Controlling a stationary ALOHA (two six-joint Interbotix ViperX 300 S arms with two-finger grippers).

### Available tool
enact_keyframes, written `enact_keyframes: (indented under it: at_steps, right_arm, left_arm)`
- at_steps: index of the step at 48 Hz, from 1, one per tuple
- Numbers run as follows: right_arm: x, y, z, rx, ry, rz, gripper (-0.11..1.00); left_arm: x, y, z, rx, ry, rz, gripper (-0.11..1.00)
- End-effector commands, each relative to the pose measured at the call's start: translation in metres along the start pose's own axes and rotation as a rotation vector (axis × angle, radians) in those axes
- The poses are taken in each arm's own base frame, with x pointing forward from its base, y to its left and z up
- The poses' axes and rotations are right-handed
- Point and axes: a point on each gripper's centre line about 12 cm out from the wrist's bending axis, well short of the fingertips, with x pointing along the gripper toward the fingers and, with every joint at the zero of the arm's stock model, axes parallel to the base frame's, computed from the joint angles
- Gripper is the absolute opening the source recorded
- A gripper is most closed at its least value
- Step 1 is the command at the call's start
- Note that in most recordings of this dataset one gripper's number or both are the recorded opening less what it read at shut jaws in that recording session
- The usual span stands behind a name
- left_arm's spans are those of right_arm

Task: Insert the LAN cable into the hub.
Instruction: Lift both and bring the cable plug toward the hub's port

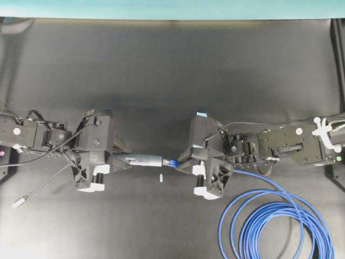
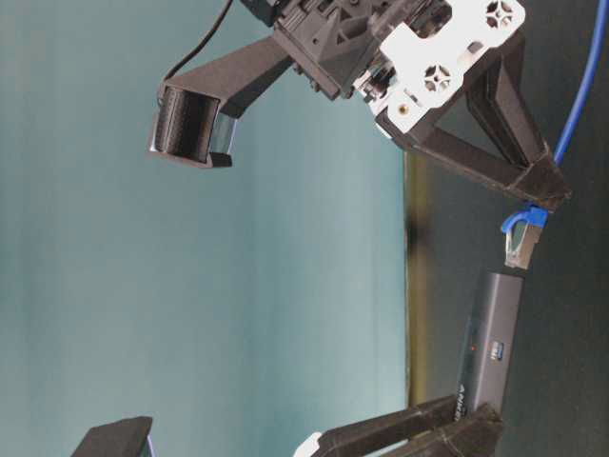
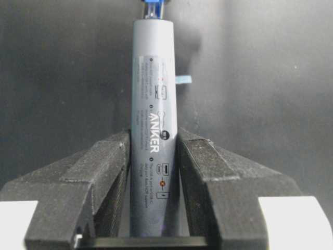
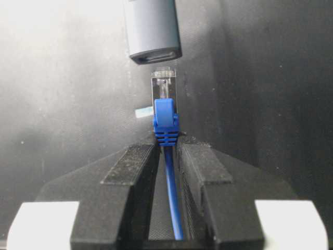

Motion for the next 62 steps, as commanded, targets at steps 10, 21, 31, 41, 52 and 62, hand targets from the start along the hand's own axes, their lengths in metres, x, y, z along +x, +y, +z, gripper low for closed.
enact_keyframes:
  at_steps: [10, 21, 31, 41, 52, 62]
  right_arm:
    - [0.0, 0.002, 0.01, -0.005, -0.025, 0.006, 0.1]
    - [0.001, 0.002, 0.01, -0.007, -0.019, 0.005, 0.1]
    - [0.002, 0.002, 0.01, -0.011, -0.007, 0.002, 0.1]
    - [0.003, 0.003, 0.012, -0.022, 0.002, 0.001, 0.1]
    - [0.007, 0.004, 0.015, -0.057, 0.041, -0.008, 0.1]
    - [0.011, 0.004, 0.015, -0.106, 0.11, -0.02, 0.1]
  left_arm:
    - [0.004, 0.0, 0.011, 0.009, -0.006, 0.0, 0.28]
    - [0.007, 0.001, 0.01, 0.024, 0.018, 0.003, 0.28]
    - [0.009, 0.004, 0.013, 0.023, 0.014, 0.012, 0.28]
    - [0.011, 0.006, 0.014, 0.023, 0.038, 0.017, 0.28]
    - [0.015, 0.007, 0.017, 0.045, 0.066, 0.019, 0.28]
    - [0.021, 0.008, 0.021, 0.08, 0.107, 0.018, 0.28]
